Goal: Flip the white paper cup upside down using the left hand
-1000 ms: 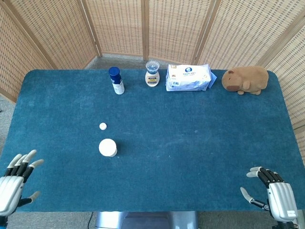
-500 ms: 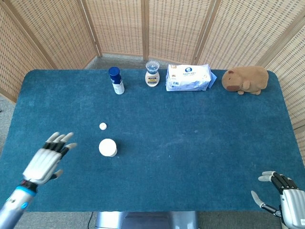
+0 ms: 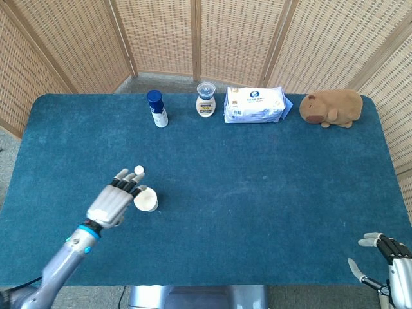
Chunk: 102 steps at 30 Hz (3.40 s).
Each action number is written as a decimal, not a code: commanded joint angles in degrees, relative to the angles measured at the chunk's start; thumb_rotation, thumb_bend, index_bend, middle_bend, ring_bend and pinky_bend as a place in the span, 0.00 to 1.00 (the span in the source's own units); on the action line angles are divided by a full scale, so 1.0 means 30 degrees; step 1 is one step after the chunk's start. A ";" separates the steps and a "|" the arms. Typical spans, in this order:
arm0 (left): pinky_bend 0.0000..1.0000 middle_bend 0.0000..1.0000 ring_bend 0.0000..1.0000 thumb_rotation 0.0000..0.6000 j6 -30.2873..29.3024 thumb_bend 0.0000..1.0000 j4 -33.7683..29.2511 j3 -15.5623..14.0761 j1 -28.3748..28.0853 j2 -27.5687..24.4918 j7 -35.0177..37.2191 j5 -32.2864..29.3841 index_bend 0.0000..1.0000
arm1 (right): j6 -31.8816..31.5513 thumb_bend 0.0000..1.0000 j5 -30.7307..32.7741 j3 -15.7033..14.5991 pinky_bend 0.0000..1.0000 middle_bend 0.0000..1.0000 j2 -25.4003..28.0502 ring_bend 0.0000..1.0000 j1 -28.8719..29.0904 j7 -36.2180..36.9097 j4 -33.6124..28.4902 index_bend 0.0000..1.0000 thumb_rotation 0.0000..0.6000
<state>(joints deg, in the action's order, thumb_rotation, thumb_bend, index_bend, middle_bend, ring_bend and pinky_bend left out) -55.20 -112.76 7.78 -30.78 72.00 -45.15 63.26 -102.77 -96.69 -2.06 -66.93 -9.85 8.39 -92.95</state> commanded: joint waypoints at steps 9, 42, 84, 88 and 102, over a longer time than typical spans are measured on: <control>0.01 0.03 0.00 1.00 -0.0559 0.19 0.1375 0.0048 -0.2979 0.3151 -0.3679 -0.4676 0.16 | -0.0232 0.32 0.0406 0.0159 0.36 0.37 0.0196 0.36 -0.0302 0.0288 0.0127 0.43 0.71; 0.01 0.03 0.00 1.00 -0.0973 0.27 0.1171 0.1239 -0.4045 0.2986 0.1939 -0.8399 0.44 | -0.0360 0.32 0.0675 0.0386 0.36 0.37 0.0261 0.36 -0.0722 0.0331 0.0251 0.43 0.71; 0.01 0.01 0.00 1.00 0.0698 0.16 0.1242 0.0235 -0.4384 -0.0285 0.7686 -0.5722 0.17 | 0.0520 0.32 0.0985 0.0690 0.36 0.37 -0.0256 0.36 -0.0247 0.1632 0.0694 0.43 0.71; 0.01 0.01 0.00 1.00 -0.0154 0.16 0.1076 -0.0661 -0.4952 0.0055 0.4999 -0.5672 0.18 | 0.0575 0.32 0.0969 0.0709 0.36 0.37 -0.0340 0.36 -0.0196 0.1692 0.0769 0.43 0.71; 0.01 0.01 0.00 1.00 -0.2135 0.18 0.3674 -0.1601 -0.7529 0.4543 -0.1507 -0.9109 0.21 | 0.0225 0.32 0.1384 0.0753 0.36 0.37 -0.0352 0.36 -0.0580 0.2315 0.1309 0.43 0.72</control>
<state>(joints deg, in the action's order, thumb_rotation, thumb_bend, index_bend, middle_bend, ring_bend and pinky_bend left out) -60.29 -103.61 3.40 -51.93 83.44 -47.72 37.91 -102.06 -92.57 0.18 -67.99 -11.55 15.29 -89.07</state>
